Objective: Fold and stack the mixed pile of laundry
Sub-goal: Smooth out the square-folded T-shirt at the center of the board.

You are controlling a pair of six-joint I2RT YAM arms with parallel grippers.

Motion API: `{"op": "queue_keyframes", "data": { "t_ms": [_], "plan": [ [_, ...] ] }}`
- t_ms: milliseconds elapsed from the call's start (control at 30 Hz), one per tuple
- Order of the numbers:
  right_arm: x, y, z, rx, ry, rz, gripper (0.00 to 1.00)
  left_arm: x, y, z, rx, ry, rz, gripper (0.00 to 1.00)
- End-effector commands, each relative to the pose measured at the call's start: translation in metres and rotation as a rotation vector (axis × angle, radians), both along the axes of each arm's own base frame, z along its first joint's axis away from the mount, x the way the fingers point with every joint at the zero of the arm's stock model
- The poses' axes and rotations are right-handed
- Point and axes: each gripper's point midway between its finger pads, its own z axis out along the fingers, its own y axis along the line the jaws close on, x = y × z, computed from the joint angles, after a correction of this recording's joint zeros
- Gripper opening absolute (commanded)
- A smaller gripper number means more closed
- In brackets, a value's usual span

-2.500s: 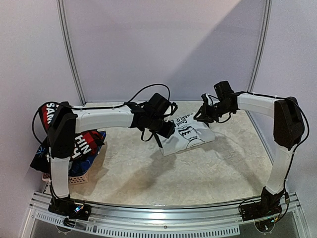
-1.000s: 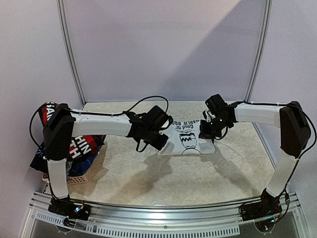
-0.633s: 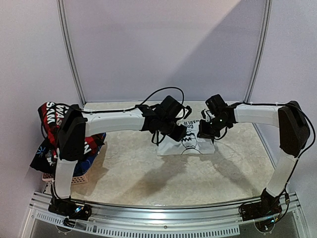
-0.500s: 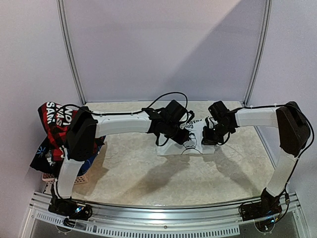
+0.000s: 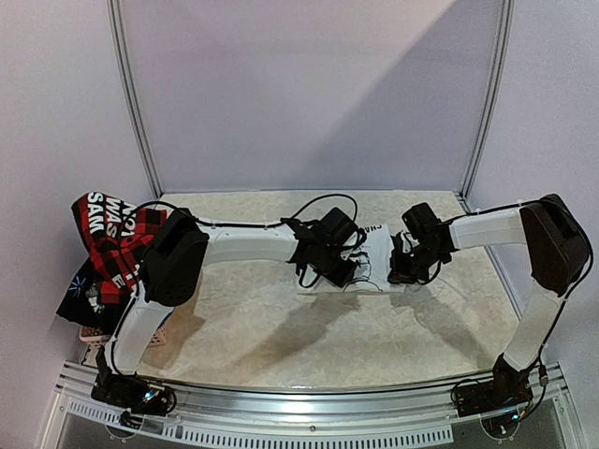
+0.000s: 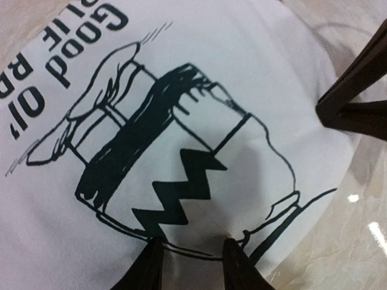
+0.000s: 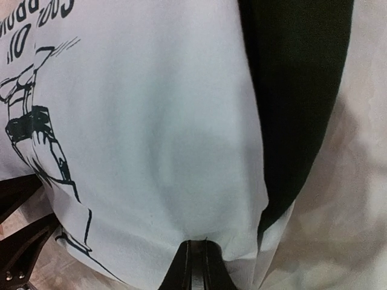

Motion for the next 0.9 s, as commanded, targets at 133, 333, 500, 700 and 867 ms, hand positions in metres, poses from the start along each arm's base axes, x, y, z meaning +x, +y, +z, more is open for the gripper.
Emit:
{"op": "queue_keyframes", "data": {
  "t_ms": [133,333,500,700,867],
  "plan": [
    [-0.016,-0.018,0.0,-0.013,0.041,-0.026,0.08,-0.011,0.034,-0.039,0.131,0.016,0.034,0.34],
    [0.009,-0.018,0.04,0.108,-0.059,-0.059,0.25,-0.009,0.031,-0.004,0.097,-0.035,0.013,0.35],
    [0.037,-0.023,0.066,0.196,-0.138,-0.1,0.61,-0.008,0.031,0.018,0.077,-0.062,0.011,0.35],
    [0.07,-0.022,0.067,0.205,-0.141,-0.113,0.78,-0.006,0.046,0.044,0.071,-0.103,0.063,0.5],
    [0.091,-0.021,0.047,0.189,-0.099,-0.119,0.8,0.002,0.081,0.065,0.067,-0.15,0.154,0.69]
  ]
}}
